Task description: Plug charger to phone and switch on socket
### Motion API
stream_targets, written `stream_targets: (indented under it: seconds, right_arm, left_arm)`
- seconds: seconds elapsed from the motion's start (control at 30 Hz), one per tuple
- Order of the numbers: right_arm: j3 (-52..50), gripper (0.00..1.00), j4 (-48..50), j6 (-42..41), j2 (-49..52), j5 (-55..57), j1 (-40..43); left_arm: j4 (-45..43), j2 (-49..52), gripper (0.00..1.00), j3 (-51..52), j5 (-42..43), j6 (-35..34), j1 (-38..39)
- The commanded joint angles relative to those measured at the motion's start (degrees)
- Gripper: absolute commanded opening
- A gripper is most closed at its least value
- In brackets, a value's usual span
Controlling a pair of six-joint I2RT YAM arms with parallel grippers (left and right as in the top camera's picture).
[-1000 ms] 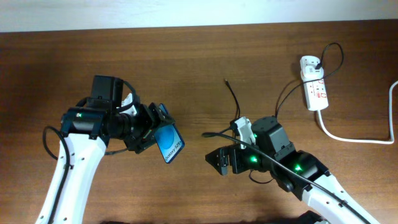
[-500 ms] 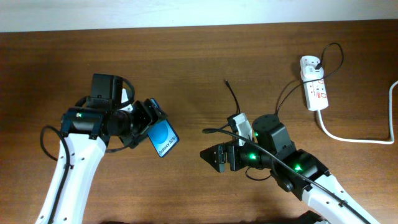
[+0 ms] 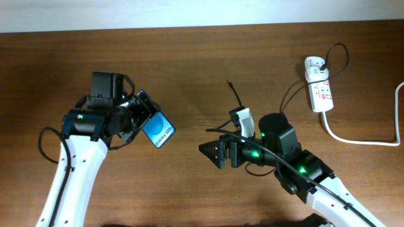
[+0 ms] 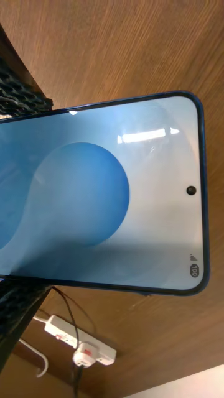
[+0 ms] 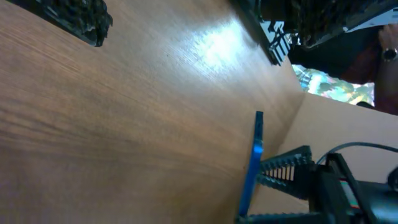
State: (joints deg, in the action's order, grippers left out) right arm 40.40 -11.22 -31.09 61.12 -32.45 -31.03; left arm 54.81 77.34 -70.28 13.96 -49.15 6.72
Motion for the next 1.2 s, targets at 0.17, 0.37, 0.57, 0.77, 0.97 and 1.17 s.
stream_targets:
  seconds: [0.17,0.37,0.57,0.77,0.97,1.17]
  right_arm:
    - [1.1,0.98,10.5,0.3,3.5,0.5,-6.4]
    - [1.1,0.98,21.4,-3.3,12.4,4.5,-9.9]
    - [1.1,0.99,37.8,-12.8,20.1,6.4,-9.9]
    - [1.1,0.92,44.2,-13.6,23.3,18.2,-15.0]
    - [1.1,0.78,46.1,-13.6,23.3,27.1,-18.3]
    - [1.1,0.67,46.8,-13.6,23.3,27.1,-18.3]
  left_arm:
    - [-1.7,-1.1,0.43,-1.2,-1.4,-3.6,-0.1]
    - [-1.6,-1.1,0.43,-1.2,-1.2,-4.2,-0.1]
    - [-1.6,-1.1,0.43,-1.2,-0.1,-7.3,-0.1]
    - [-1.6,-1.1,0.43,-1.2,1.5,-11.9,-0.1]
    - [-1.6,-1.1,0.43,-1.2,3.5,-12.3,-0.1]
    - [-1.7,-1.1,0.42,-1.2,4.3,-12.3,2.6]
